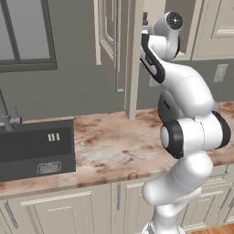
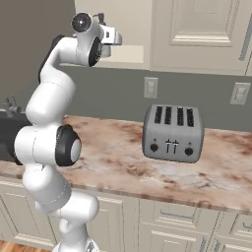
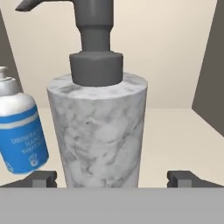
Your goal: Locate and retrieve the soap dispenser and soap dispenser from the cabinet. Place them next to the sink.
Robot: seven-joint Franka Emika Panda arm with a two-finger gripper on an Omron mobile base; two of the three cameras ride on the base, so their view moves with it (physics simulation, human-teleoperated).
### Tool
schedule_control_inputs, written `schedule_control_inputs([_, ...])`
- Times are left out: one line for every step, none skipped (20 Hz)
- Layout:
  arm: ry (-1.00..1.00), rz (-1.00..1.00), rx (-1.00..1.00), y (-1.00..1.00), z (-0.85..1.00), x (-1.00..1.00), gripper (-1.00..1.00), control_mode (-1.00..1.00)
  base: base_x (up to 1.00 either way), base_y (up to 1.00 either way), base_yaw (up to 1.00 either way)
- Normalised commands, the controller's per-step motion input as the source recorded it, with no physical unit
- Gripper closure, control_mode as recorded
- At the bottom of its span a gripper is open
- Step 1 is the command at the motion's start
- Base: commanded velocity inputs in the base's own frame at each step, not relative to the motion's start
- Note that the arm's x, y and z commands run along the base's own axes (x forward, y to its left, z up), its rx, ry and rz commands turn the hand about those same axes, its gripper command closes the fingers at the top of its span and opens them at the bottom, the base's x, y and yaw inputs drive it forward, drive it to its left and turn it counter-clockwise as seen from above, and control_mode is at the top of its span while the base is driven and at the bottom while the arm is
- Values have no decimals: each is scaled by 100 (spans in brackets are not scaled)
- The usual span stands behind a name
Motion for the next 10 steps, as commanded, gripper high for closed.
schedule_control_inputs([0,0,0,0,-5,31,-100,-100,0,0,0])
schedule_control_inputs([0,0,0,0,-3,29,-100,-100,0,0,0])
schedule_control_inputs([0,0,0,0,-3,30,-100,-100,0,0,0])
schedule_control_inputs([0,0,0,0,-8,39,-100,-100,0,0,0])
schedule_control_inputs([0,0,0,2,-11,41,-100,-100,0,0,0])
schedule_control_inputs([0,0,0,5,-13,43,-100,-100,0,0,0])
schedule_control_inputs([0,0,0,5,-12,42,-100,-100,0,0,0])
schedule_control_inputs([0,0,0,5,-11,41,-100,-100,0,0,0])
schedule_control_inputs([0,0,0,6,-11,41,-100,-100,0,0,0])
schedule_control_inputs([0,0,0,4,-10,36,-100,-100,0,0,0])
